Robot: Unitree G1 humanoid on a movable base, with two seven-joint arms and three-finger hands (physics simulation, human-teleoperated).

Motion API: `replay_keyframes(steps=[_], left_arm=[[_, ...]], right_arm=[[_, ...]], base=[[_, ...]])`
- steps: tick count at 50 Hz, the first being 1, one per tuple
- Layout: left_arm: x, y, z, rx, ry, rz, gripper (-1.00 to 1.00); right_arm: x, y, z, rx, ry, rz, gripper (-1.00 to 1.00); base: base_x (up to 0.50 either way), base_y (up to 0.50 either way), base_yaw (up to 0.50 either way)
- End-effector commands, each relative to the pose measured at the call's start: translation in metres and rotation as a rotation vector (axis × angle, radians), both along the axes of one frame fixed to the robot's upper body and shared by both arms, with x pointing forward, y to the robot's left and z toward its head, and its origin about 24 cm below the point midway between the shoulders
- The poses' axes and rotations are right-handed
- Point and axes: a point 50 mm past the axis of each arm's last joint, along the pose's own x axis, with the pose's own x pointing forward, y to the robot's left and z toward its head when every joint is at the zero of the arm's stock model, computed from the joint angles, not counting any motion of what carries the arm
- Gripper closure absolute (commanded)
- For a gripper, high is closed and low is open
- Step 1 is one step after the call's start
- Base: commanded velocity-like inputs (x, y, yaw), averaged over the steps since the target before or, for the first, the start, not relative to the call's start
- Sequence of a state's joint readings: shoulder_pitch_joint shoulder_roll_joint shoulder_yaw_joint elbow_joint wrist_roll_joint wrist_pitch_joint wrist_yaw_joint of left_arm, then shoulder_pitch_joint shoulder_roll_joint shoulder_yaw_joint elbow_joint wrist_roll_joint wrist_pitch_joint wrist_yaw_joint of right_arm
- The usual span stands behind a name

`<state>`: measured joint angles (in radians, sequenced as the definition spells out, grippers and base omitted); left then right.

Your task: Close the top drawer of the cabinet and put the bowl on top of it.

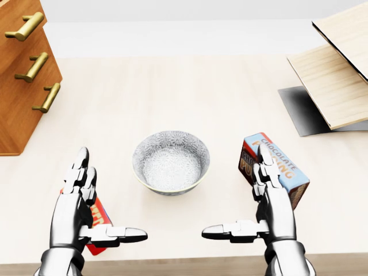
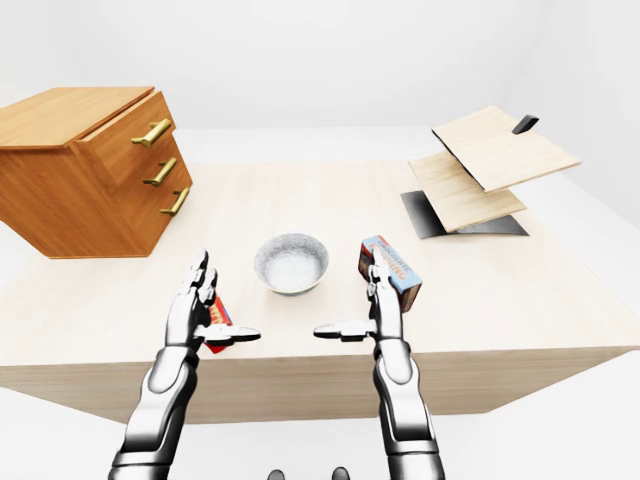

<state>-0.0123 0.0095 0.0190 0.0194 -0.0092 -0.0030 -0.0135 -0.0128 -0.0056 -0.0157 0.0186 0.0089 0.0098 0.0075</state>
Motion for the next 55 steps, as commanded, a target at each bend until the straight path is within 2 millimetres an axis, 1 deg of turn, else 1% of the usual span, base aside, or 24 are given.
replay_keyframes(steps=[1,7,8,10,12,18,23,26,32,34,41,55], left_arm=[[0.001,0.008,0.000,0.001,0.003,0.004,-1.00],[-0.001,0.010,0.003,-0.004,-0.006,0.004,-1.00],[-0.005,0.010,0.006,-0.002,-0.011,0.005,-1.00],[-0.006,0.011,0.007,-0.002,-0.013,0.008,-1.00],[-0.010,0.012,0.010,-0.004,-0.022,0.009,-1.00],[-0.021,0.015,0.019,-0.005,-0.054,0.014,-1.00],[-0.026,0.014,0.021,-0.002,-0.066,0.018,-1.00],[-0.027,0.016,0.023,0.001,-0.073,0.019,-1.00],[-0.036,0.016,0.027,-0.002,-0.082,0.012,-1.00],[-0.039,0.016,0.029,0.000,-0.092,0.013,-1.00],[-0.042,0.016,0.031,0.001,-0.103,0.012,-1.00],[-0.039,0.017,0.030,0.000,-0.107,0.014,-1.00]], right_arm=[[0.006,-0.007,-0.003,0.022,0.037,-0.020,-1.00],[-0.001,-0.011,0.005,0.024,0.018,-0.042,-1.00],[-0.001,-0.011,0.005,0.021,0.020,-0.045,-1.00],[-0.001,-0.011,0.005,0.020,0.022,-0.051,-1.00],[-0.003,-0.009,0.005,0.011,0.009,-0.021,-1.00],[-0.011,-0.007,0.008,0.014,-0.003,-0.029,-1.00],[-0.015,-0.006,0.010,0.015,-0.005,-0.029,-1.00],[-0.019,-0.007,0.015,0.027,-0.024,-0.029,-1.00],[-0.028,-0.011,0.025,0.074,-0.067,-0.039,-1.00],[-0.034,-0.012,0.030,0.079,-0.087,-0.039,-1.00],[-0.042,-0.013,0.035,0.092,-0.119,-0.047,-1.00],[-0.044,-0.014,0.038,0.100,-0.135,-0.039,-1.00]], base=[[0.00,0.00,0.00],[0.00,0.00,0.00],[0.00,0.00,0.00],[0.00,0.00,0.00],[0.00,0.00,0.00],[0.00,0.00,0.00],[0.00,0.00,0.00],[0.00,0.00,0.00],[0.00,0.00,0.00],[0.00,0.00,0.00],[0.00,0.00,0.00],[0.00,0.00,0.00]])
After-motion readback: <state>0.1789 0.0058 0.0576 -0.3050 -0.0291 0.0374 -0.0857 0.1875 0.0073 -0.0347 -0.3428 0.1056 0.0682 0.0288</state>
